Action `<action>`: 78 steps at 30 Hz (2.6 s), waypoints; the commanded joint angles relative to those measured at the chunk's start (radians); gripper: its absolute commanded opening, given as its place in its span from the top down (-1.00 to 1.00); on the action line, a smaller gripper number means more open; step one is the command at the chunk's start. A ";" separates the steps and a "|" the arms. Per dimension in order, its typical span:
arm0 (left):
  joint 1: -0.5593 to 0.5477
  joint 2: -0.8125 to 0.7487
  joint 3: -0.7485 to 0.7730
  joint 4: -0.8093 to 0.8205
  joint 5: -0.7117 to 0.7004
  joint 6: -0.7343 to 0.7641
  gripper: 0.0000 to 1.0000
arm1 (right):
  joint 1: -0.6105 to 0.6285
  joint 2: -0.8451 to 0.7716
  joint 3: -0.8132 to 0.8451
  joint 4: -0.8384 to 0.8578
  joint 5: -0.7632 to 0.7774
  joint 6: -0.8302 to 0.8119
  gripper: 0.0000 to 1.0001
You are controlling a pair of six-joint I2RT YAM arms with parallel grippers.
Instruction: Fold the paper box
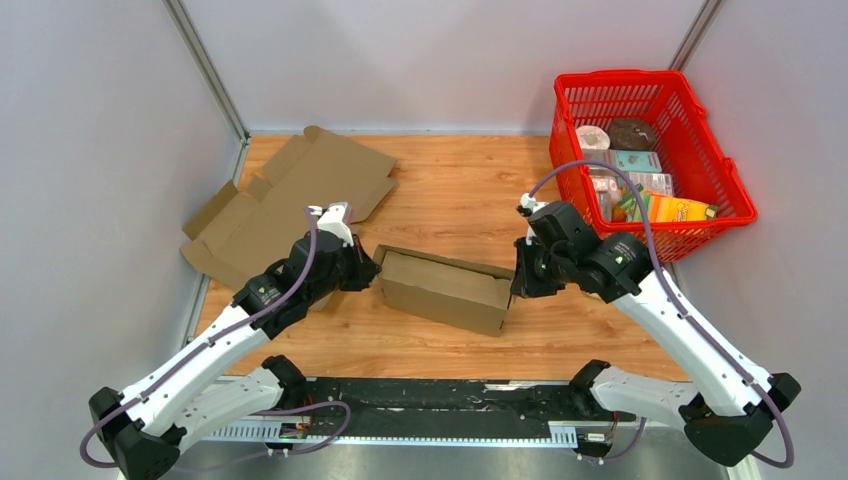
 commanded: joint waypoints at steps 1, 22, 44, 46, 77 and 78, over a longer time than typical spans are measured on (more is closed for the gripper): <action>-0.010 0.012 0.008 -0.058 0.044 -0.002 1.00 | -0.027 0.010 0.039 0.088 -0.099 0.092 1.00; -0.008 -0.014 -0.052 -0.004 0.052 -0.008 1.00 | -0.015 -0.118 -0.192 0.262 0.015 0.146 1.00; -0.008 -0.070 -0.170 0.068 -0.062 0.004 1.00 | 0.102 -0.260 -0.168 0.220 0.126 0.233 -0.42; -0.008 -0.068 -0.169 0.074 -0.060 0.004 1.00 | 0.039 -0.247 -0.136 0.194 0.085 0.358 -0.47; -0.008 -0.149 -0.158 0.103 0.128 0.001 0.35 | -0.194 -0.213 -0.358 0.397 -0.137 0.594 0.66; -0.008 -0.171 -0.153 0.079 0.142 0.013 0.27 | -0.194 -0.214 -0.359 0.398 -0.136 0.592 0.66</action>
